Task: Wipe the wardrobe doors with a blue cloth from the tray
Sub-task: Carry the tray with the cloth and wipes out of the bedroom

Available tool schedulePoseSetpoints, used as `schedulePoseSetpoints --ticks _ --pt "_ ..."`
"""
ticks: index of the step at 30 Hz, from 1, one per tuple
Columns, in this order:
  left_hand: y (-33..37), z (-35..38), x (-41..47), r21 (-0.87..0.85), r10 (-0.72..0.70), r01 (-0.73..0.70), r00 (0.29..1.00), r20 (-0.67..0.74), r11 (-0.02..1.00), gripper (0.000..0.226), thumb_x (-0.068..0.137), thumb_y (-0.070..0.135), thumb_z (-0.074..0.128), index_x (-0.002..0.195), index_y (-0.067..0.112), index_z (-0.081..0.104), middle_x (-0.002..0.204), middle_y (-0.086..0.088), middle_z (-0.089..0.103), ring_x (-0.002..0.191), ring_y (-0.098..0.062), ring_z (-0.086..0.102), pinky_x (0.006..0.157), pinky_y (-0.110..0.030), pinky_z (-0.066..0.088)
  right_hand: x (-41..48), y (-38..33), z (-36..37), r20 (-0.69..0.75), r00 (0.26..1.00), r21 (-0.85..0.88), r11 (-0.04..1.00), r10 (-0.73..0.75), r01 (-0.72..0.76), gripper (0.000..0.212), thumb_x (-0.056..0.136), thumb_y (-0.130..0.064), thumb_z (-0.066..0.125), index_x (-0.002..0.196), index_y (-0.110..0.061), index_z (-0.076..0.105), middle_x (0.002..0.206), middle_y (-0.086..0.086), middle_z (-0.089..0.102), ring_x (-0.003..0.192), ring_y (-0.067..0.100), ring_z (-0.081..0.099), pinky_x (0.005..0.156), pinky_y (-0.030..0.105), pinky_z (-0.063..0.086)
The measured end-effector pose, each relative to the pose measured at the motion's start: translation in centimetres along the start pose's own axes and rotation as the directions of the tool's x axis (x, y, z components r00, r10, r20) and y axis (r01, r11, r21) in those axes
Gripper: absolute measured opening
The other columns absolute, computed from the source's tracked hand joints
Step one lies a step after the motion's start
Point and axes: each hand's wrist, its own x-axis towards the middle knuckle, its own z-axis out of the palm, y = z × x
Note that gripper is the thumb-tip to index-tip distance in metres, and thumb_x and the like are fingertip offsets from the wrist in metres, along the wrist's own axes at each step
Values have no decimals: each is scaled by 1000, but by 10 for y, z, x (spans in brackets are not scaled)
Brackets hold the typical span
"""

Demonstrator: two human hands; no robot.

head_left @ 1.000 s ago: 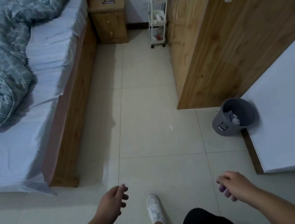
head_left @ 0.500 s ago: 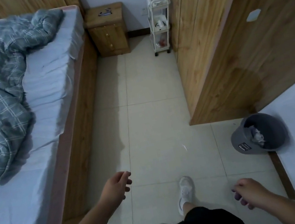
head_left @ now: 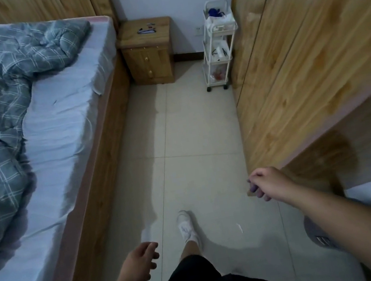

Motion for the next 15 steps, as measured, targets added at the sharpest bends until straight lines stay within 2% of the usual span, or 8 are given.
schedulePoseSetpoints --ticks 3,9,15 --pt "46 -32 51 7 41 -41 999 19 999 27 110 30 47 122 17 67 103 -5 72 88 -25 69 72 -35 55 36 -27 5 -39 998 27 999 41 -40 18 99 -17 52 94 -6 66 78 13 67 54 20 54 44 25 37" --pt "154 -104 129 34 116 -118 991 64 992 22 110 26 47 119 18 65 106 -9 72 98 -34 70 74 -36 54 72 -36 -2 -66 969 80 970 236 -231 19 102 -15 51 93 -6 65 73 15 64 47 21 50 43 22 35" --pt "250 -142 206 57 167 -171 984 69 984 21 109 30 49 116 21 67 104 -5 73 91 -26 70 72 -37 55 104 -25 -21 15 909 39 908 416 -417 24 102 -21 53 96 -2 65 72 13 66 51 22 54 49 25 41"
